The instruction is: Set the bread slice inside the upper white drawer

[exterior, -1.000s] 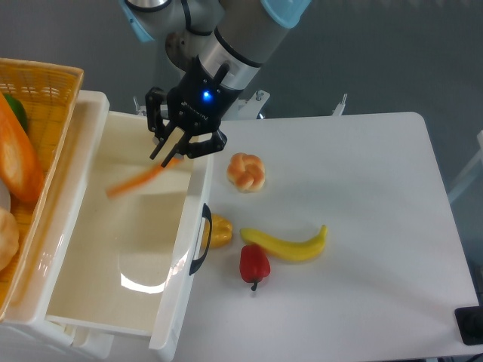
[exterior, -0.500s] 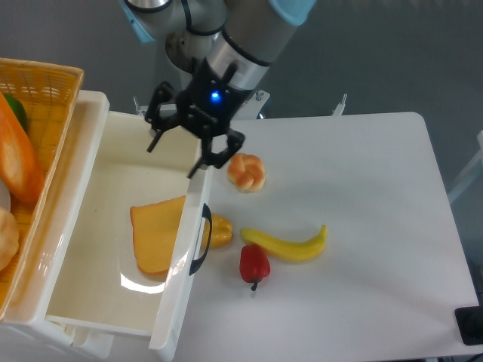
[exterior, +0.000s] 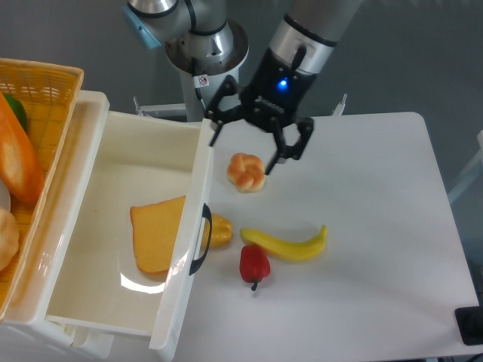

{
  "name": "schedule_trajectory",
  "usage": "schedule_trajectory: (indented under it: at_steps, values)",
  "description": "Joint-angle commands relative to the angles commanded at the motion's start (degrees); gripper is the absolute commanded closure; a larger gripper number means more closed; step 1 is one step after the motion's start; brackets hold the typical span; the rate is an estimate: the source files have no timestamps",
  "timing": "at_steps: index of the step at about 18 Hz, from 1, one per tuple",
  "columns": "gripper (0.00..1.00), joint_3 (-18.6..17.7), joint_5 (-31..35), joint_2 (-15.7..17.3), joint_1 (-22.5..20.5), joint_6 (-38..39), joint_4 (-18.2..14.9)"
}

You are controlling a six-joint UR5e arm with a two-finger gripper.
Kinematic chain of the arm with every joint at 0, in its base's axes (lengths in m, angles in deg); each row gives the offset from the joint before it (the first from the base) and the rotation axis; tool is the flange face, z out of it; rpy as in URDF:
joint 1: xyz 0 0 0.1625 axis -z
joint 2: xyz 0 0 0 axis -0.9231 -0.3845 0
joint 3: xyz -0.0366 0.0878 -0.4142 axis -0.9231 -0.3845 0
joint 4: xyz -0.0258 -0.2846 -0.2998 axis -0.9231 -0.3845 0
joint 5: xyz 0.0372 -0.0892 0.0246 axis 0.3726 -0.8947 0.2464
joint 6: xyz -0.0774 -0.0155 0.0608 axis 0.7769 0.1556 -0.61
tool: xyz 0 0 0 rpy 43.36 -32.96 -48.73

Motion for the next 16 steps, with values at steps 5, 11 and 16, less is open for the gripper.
schedule_trajectory:
  at_steps: [5, 11, 16]
  values:
    - [0.0, 0.17, 13.09, -2.99, 0.44, -5.38, 3.25]
    - [0.0, 0.35, 22.69, -5.72, 1.05, -9.52, 5.72]
    - [0.0, 0.35, 22.7, -6.51, 2.29, -9.43, 6.42]
